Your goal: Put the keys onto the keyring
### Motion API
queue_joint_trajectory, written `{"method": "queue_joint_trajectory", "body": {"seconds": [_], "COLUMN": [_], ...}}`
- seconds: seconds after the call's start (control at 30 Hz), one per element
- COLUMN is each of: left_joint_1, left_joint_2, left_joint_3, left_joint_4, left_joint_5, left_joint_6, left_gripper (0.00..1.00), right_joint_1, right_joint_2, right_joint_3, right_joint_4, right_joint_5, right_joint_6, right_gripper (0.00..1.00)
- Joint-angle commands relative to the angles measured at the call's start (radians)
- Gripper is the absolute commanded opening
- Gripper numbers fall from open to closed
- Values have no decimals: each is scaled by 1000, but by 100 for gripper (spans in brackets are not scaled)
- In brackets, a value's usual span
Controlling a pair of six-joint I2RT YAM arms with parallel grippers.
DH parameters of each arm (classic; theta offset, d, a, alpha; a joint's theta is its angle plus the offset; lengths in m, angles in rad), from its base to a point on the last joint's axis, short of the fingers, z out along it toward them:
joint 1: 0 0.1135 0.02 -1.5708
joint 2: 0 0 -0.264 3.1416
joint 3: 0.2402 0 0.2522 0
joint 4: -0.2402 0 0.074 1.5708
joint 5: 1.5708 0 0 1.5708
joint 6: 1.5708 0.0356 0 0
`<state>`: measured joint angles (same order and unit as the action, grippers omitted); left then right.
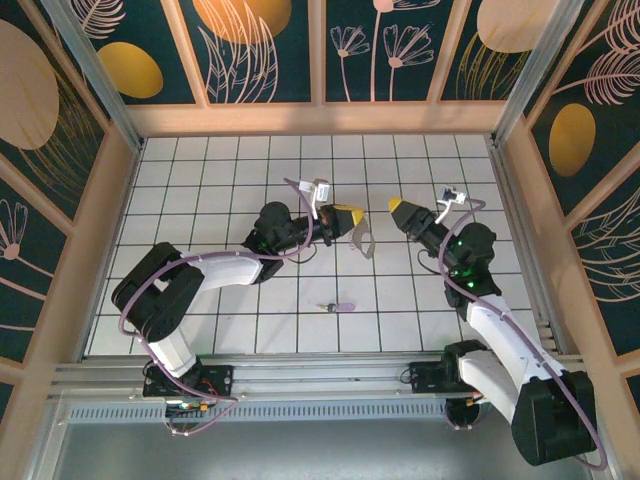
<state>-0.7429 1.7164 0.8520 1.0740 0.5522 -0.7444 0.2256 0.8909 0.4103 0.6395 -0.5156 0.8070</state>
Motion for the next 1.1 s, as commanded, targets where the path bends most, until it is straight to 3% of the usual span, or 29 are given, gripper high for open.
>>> {"method": "queue_joint_trajectory", "body": {"seconds": [0.0,0.53,0.83,1.07], "left_joint_1": [-6,16,19,20], "left_joint_2": [-9,91,116,132], "left_joint_3": [12,24,19,23], "left_joint_4": [120,328,428,451], "left_joint_5": [93,199,198,187], "left_joint_6": [42,-106,-194,-220], "left_gripper": [0,0,0,0], "right_joint_1": [-15,-58,-53,-45], "right_joint_2": [-23,30,129,116], "right_joint_3": [-48,-95,-97,-91], "right_joint_4": [-33,295,487,465], "right_joint_5": [15,-271,-290,-276], "right_joint_6": [-54,-6,118,117], "right_gripper": [47,44,40,40]}}
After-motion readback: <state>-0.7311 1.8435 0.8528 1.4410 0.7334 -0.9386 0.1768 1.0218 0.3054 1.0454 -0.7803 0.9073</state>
